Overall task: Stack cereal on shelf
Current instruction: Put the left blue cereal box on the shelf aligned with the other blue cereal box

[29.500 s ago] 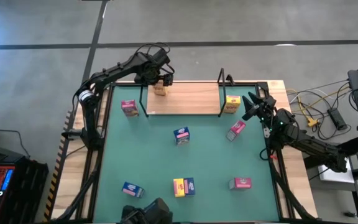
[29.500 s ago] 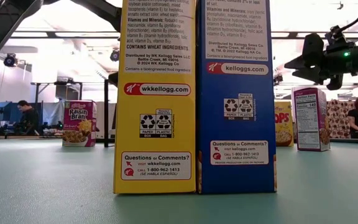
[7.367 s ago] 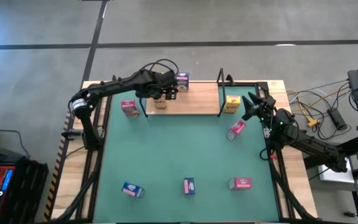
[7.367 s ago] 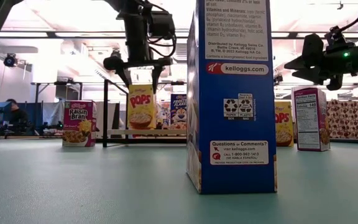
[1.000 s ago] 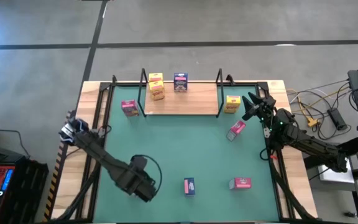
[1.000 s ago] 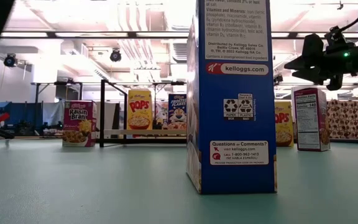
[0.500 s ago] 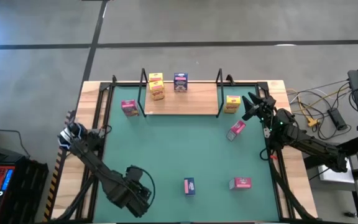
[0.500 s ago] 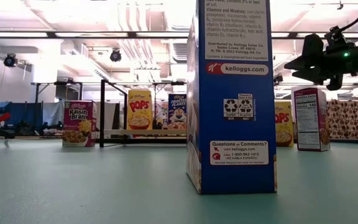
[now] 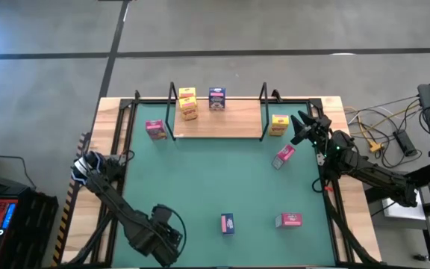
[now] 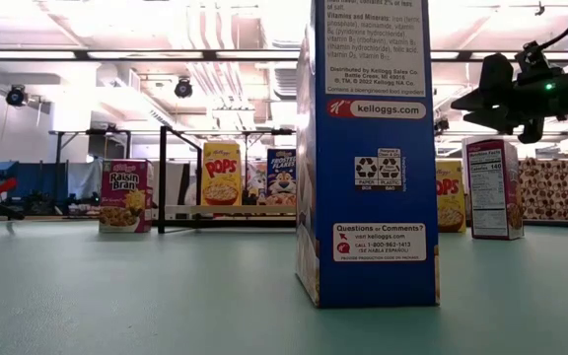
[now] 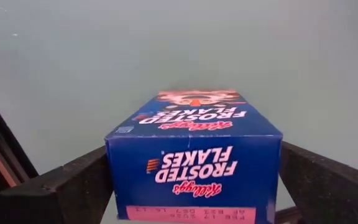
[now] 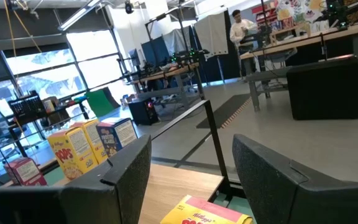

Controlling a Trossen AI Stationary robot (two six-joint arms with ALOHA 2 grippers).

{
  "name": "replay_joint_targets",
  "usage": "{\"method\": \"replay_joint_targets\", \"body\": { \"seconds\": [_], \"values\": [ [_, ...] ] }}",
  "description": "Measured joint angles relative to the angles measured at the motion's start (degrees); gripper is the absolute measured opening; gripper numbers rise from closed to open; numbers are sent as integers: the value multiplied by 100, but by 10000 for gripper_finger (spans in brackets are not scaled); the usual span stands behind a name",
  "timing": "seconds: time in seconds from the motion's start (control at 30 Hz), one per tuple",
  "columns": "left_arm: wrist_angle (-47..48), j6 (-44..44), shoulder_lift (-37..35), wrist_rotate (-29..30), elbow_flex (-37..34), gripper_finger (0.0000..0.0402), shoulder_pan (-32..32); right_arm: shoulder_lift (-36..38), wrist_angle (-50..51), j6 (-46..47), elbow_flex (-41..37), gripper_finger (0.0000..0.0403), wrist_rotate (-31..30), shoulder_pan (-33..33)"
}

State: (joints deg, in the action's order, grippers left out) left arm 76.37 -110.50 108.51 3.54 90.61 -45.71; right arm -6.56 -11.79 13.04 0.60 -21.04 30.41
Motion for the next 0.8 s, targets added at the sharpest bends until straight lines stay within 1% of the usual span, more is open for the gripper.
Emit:
{"method": "replay_joint_targets", "body": {
  "seconds": [0.13, 0.37, 0.47, 0.63, 0.8],
  "values": [
    [-31, -35, 0, 20, 0, 372, 4, 1, 2, 0, 0, 215, 0, 0],
    [-9, -19, 0, 58, 0, 316, 7, 0, 1, 0, -1, 215, 0, 0],
    [-4, -9, 0, 171, 0, 299, 7, -1, 1, 0, -1, 215, -1, -2],
    [-9, 297, 0, 344, 14, 294, 48, -1, 0, 0, -1, 215, 0, -1],
    [-26, 973, 0, 744, 48, 297, 121, 0, 2, 0, 0, 215, -2, 0]
  ]
}}
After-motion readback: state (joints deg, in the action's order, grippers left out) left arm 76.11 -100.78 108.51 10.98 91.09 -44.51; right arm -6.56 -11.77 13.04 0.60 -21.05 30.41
